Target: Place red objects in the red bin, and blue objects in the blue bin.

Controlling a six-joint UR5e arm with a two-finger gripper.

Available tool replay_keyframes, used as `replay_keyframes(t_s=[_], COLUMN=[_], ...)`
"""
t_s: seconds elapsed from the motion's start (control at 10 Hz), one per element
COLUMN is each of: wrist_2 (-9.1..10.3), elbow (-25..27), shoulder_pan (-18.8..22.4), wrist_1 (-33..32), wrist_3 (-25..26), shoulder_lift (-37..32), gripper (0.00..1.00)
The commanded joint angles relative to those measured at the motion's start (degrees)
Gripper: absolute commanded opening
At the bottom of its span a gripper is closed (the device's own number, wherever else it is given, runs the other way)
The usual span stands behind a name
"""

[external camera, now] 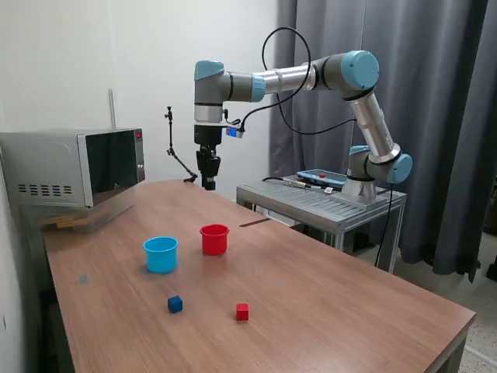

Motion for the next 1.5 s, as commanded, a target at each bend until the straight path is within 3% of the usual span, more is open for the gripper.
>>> replay_keyframes(t_s=[0.0, 0.4, 1.4], wrist_2=[-0.15, -0.07, 0.20], elbow=[-2.9, -9.7, -21.0], shoulder_pan=[-0.8, -0.8, -2.0], wrist_1=[0.1, 0.2, 0.2], wrist_3=[-0.4, -0.6, -0.5], shoulder_lift=[2.1, 7.0, 15.6], gripper=[0.00, 0.00, 0.00])
